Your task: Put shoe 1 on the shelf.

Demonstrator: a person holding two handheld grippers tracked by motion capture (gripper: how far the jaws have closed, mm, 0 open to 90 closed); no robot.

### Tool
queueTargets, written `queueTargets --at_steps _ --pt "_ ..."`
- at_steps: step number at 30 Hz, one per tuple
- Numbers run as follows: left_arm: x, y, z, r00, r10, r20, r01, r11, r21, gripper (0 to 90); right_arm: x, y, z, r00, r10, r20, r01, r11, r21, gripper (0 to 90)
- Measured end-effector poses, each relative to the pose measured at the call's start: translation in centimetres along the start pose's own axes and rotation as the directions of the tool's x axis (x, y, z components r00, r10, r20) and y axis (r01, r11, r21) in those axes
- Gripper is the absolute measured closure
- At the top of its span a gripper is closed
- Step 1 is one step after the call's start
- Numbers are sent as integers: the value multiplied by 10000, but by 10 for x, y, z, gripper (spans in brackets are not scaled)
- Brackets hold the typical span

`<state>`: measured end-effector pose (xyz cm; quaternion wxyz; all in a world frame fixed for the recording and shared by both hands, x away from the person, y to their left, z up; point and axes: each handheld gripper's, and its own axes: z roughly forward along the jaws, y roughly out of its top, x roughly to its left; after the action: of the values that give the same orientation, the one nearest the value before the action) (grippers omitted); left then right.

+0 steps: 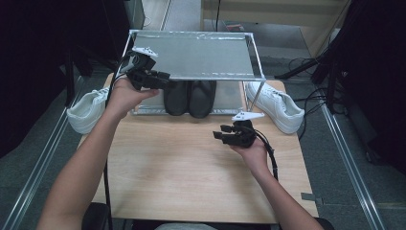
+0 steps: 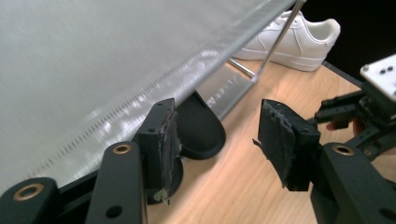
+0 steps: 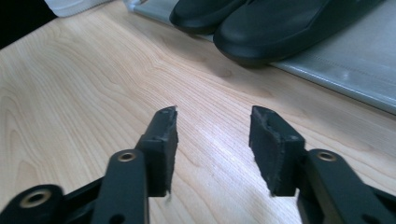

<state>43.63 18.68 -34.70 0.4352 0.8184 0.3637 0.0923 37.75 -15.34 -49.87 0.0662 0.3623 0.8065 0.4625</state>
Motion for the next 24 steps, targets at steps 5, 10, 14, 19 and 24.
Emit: queueTargets --at_steps 5,10,14,19,24 --pt "-2 -15 5 9993 -49 374 44 9999 128 435 1 -2 -12 9998 185 -107 -187 9997 -132 477" --pt "-10 -28 7 9982 274 532 -277 9996 43 396 2 -5 -23 9998 156 -119 -158 9997 -180 453" --pt "-15 -38 8 9971 333 688 -341 9994 107 389 4 -8 -31 9998 125 -126 -127 9997 -200 441" --pt "-17 -54 8 9962 62 869 -64 10000 28 371 6 -15 -41 9998 130 -147 -134 9995 -279 429" --pt "-17 -66 8 9963 152 841 -128 9995 -296 370 6 -22 -49 9998 148 -143 -151 9997 -178 419"
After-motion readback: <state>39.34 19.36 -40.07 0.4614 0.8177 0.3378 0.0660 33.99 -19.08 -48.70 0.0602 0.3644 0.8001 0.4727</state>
